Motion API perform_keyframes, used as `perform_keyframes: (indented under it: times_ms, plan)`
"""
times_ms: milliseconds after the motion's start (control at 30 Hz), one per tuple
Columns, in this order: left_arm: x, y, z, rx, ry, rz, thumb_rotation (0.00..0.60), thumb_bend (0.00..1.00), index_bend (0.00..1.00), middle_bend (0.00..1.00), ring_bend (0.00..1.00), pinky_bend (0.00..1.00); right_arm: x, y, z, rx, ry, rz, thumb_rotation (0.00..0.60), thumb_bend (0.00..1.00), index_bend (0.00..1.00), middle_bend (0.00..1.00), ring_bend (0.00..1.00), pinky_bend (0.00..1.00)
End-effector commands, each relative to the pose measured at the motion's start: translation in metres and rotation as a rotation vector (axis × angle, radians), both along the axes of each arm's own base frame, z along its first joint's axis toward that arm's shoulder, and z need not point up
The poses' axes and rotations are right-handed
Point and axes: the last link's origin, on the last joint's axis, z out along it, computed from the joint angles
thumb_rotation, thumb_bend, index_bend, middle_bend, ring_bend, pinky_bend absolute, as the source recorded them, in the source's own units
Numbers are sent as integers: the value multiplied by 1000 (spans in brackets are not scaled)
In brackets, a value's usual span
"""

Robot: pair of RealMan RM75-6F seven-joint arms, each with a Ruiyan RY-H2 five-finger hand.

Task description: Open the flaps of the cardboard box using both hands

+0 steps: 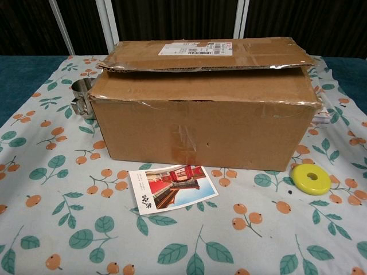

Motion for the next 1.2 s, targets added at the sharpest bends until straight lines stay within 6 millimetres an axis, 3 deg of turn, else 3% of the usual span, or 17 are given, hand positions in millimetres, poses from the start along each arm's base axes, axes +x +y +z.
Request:
perform_keyframes:
  times_ms: [33,833,967,1200]
  plan:
    - [0,0,0,0,0,0,600,145,0,0,0,0,0,0,0,0,0,0,600,265,0,0,10,238]
    - [6,3,3,33,-15,0,600,145,0,0,0,0,-5,-4,1,-19,-22,-37,600,265,0,0,11,238]
    - [25,12,4,47,-36,-40,600,145,0,0,0,0,-6,-6,0,-23,-37,-48,600,266,0,0,10,238]
    - [83,36,-1,10,-67,-132,600,145,0,0,0,0,-5,-9,-3,-17,-66,-59,600,265,0,0,11,238]
